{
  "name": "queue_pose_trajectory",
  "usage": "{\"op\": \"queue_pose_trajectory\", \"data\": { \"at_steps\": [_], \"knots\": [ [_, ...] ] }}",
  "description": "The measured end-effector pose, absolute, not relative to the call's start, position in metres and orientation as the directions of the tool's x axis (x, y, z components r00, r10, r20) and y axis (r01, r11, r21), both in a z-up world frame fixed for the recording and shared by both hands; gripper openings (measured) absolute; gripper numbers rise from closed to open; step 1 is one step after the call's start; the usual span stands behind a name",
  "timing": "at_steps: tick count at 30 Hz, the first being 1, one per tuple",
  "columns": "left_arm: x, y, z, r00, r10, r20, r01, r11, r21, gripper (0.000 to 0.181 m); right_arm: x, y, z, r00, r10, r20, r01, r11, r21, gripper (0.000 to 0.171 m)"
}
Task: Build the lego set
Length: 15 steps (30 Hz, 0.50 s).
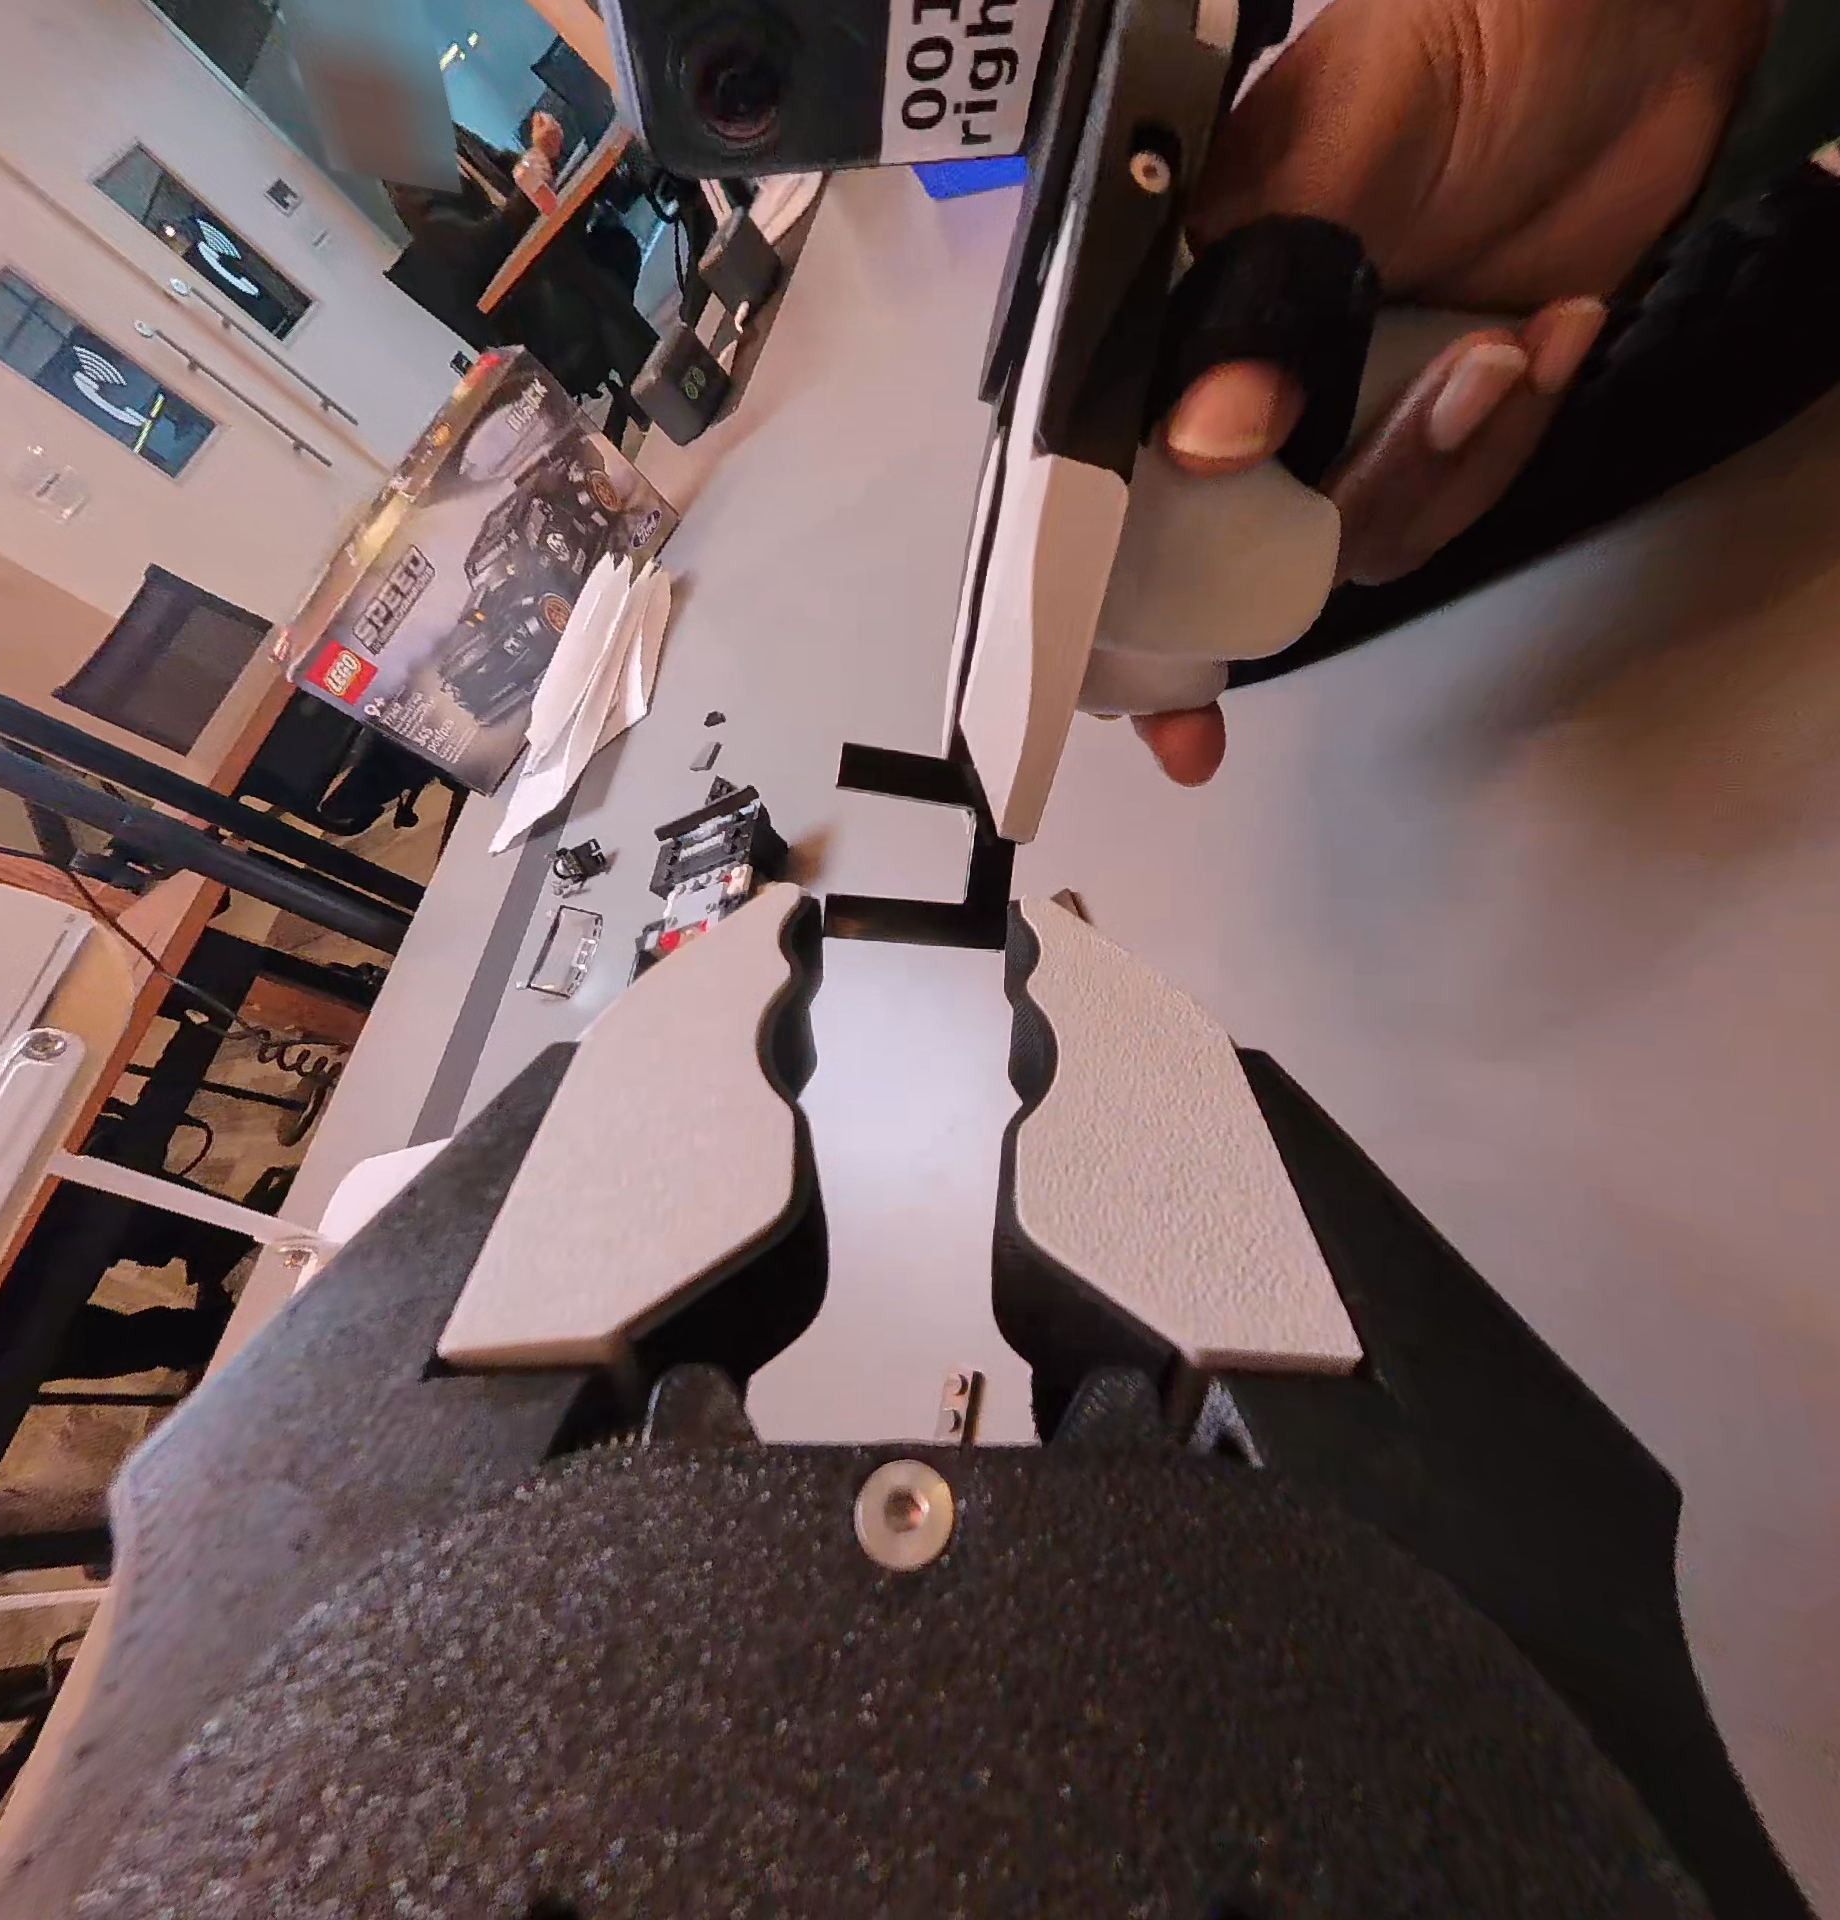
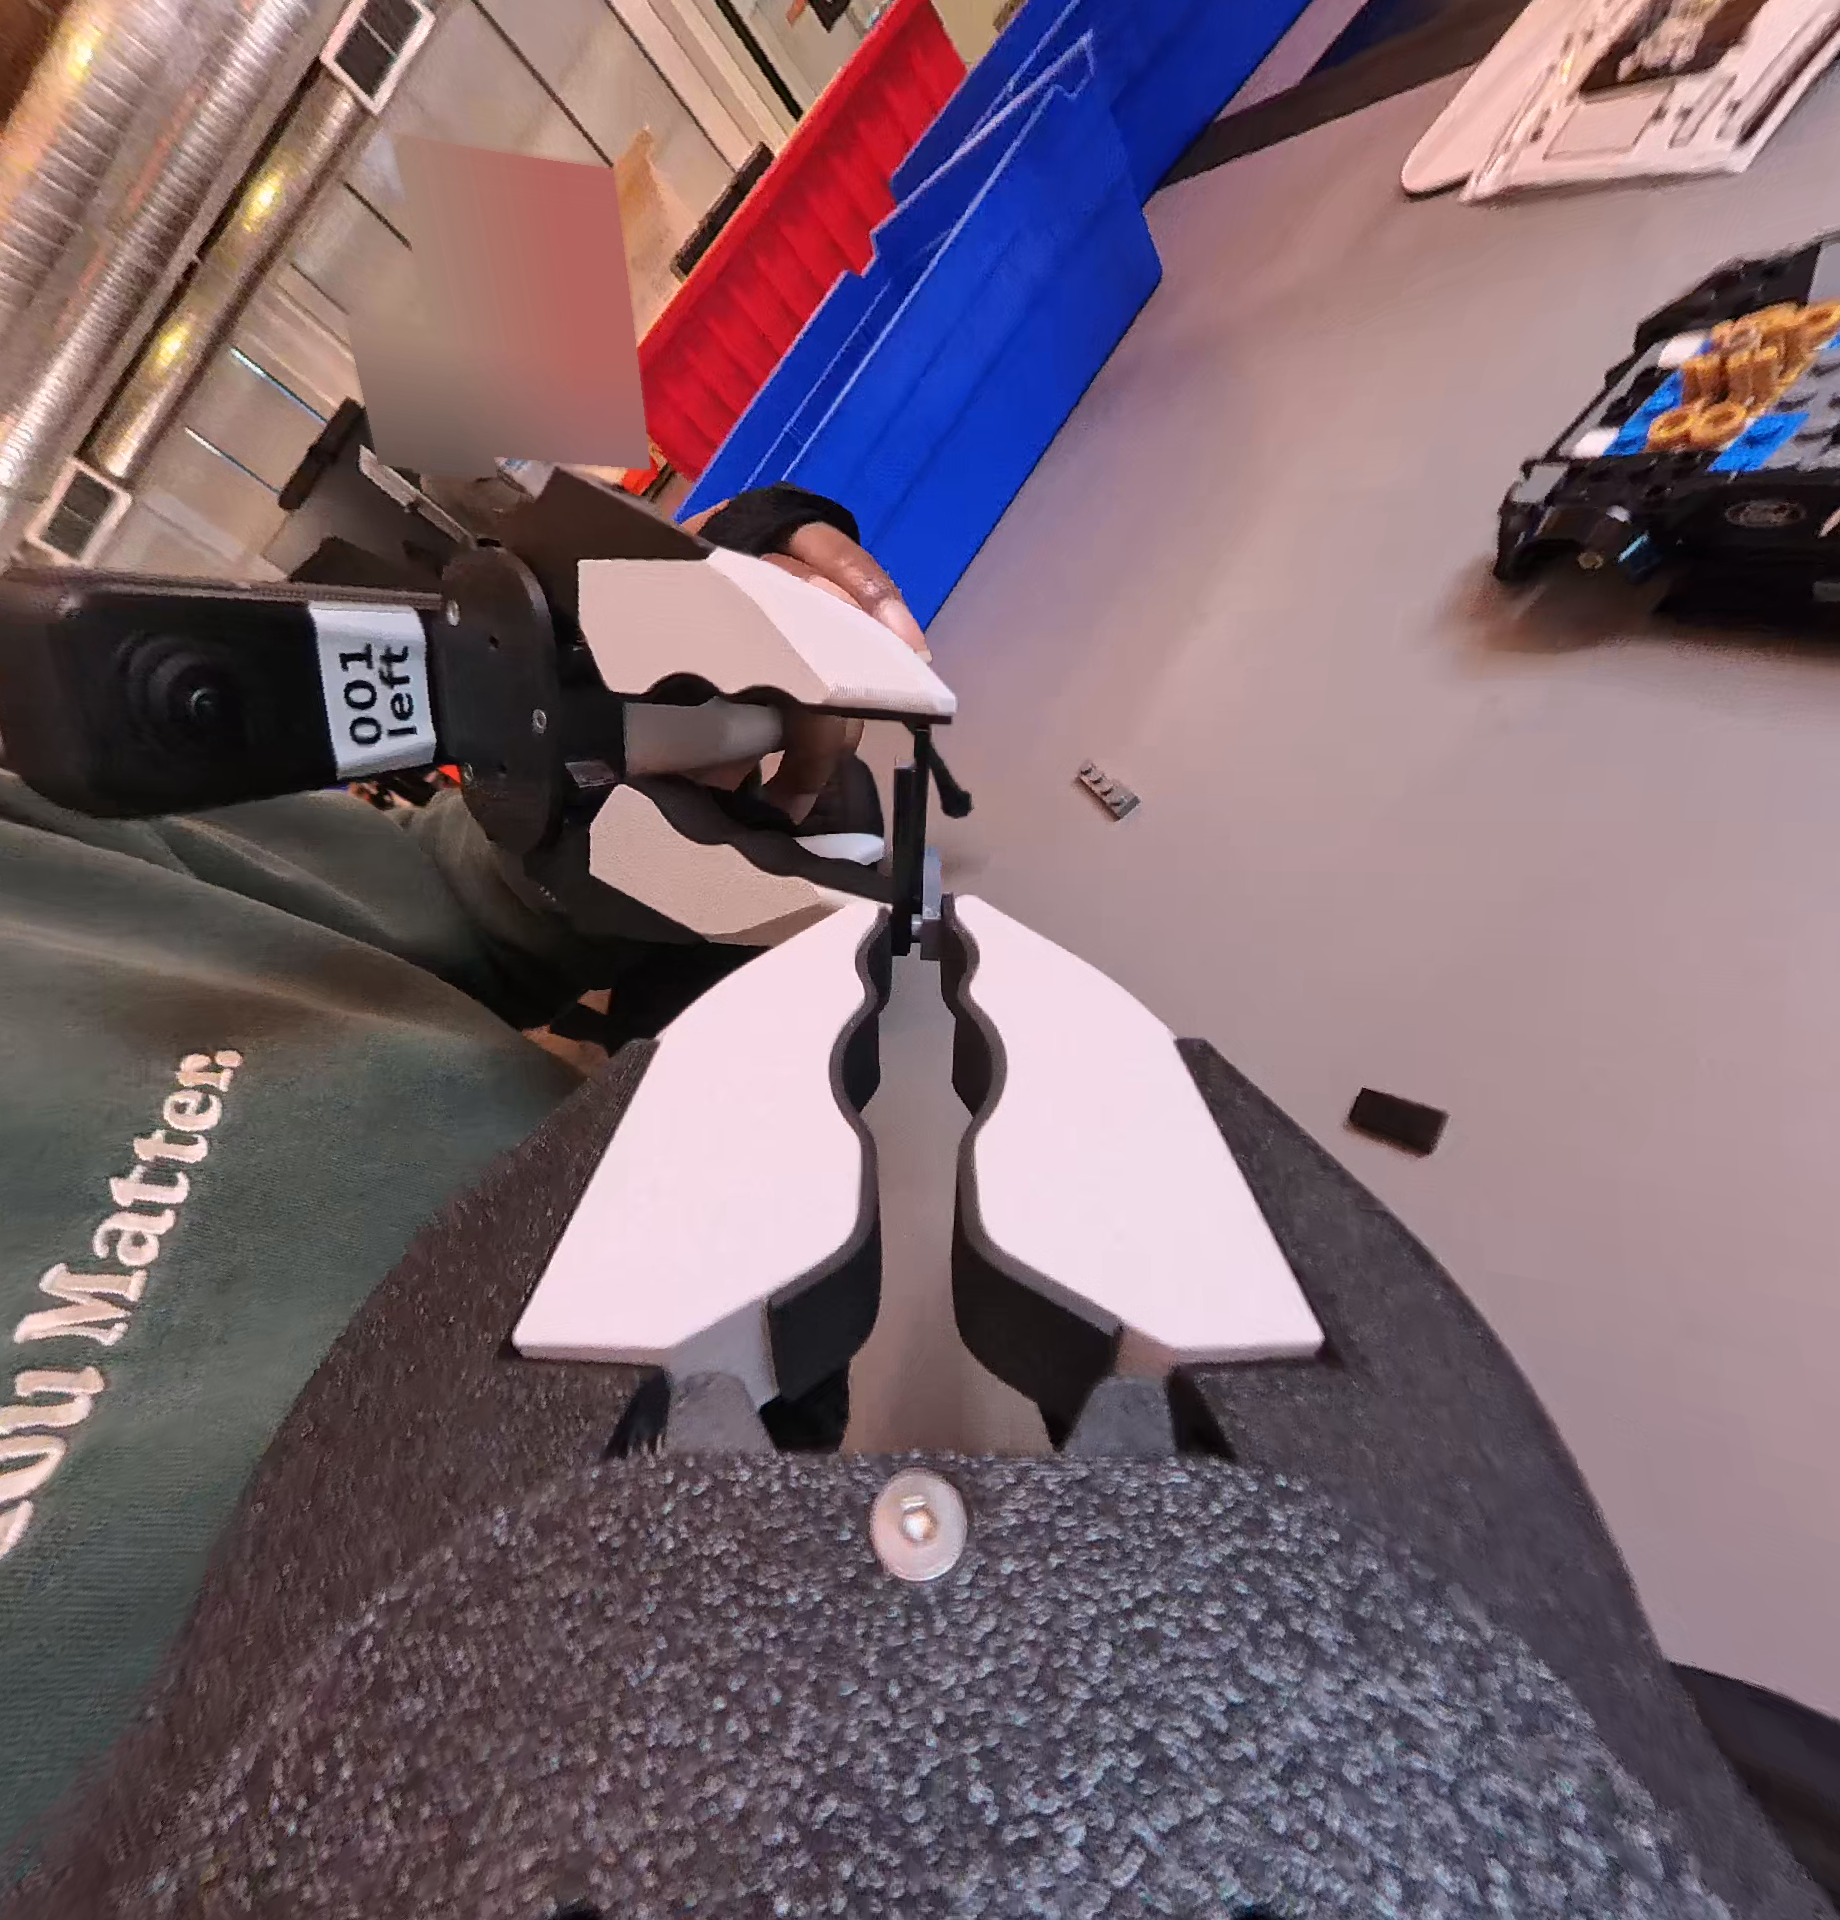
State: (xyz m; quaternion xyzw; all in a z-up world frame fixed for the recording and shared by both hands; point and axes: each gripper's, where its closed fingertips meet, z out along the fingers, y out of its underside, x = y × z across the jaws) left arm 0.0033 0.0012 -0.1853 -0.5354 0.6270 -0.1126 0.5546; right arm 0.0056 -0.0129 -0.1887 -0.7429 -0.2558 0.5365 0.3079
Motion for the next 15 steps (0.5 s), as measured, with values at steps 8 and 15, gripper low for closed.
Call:
{"op": "queue_pose_trajectory", "data": {
  "at_steps": [8,15],
  "knots": [
    [0.001,-0.018,-0.152,0.183,-0.942,-0.281,-0.296,0.219,-0.930,0.041,0.003,-0.023,-0.163,0.270,0.916,-0.297,0.087,-0.330,-0.940,0.008],
    [0.000,-0.036,-0.150,0.038,-0.997,-0.071,-0.191,0.062,-0.980,0.024,-0.002,-0.036,-0.147,0.223,0.975,-0.001,0.127,-0.030,-0.991,0.008]
  ]
}}
